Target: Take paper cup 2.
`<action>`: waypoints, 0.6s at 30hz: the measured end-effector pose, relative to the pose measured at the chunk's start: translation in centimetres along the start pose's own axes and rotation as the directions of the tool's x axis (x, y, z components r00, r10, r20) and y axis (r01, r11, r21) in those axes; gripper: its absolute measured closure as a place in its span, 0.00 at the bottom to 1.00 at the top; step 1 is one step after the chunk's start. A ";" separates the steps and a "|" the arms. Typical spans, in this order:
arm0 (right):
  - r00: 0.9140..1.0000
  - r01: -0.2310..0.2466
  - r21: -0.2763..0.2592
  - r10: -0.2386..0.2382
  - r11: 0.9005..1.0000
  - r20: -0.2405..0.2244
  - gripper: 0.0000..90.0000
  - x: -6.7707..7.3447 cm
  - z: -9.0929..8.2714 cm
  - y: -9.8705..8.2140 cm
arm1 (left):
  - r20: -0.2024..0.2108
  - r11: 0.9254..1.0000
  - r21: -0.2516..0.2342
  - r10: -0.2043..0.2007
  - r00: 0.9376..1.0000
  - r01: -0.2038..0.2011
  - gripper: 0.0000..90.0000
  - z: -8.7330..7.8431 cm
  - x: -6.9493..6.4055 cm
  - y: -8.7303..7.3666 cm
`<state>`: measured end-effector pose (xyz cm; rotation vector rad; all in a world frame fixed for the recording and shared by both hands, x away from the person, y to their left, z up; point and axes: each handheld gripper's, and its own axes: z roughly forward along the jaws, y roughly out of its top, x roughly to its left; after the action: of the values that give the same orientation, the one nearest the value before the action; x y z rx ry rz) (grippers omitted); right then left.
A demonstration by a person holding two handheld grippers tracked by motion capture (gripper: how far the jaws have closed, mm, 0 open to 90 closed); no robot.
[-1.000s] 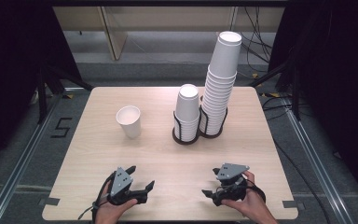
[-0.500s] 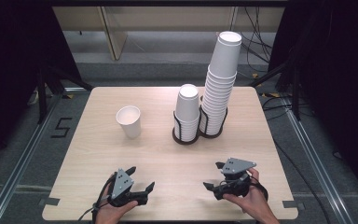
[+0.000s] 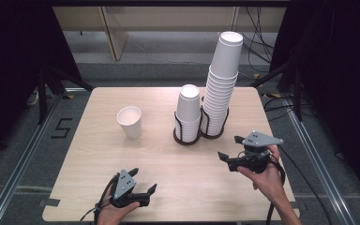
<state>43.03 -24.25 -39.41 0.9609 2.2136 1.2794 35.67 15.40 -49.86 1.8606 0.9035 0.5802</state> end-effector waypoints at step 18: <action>0.997 -0.051 -0.155 0.059 0.987 0.045 0.18 -4.1 -0.8 7.2 | -0.001 1.000 -0.022 -0.019 1.000 0.019 0.16 0.0 0.3 -0.1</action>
<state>47.85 -25.29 -32.76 0.9892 2.0309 1.4118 35.80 15.63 -49.93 1.8304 0.9118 0.5775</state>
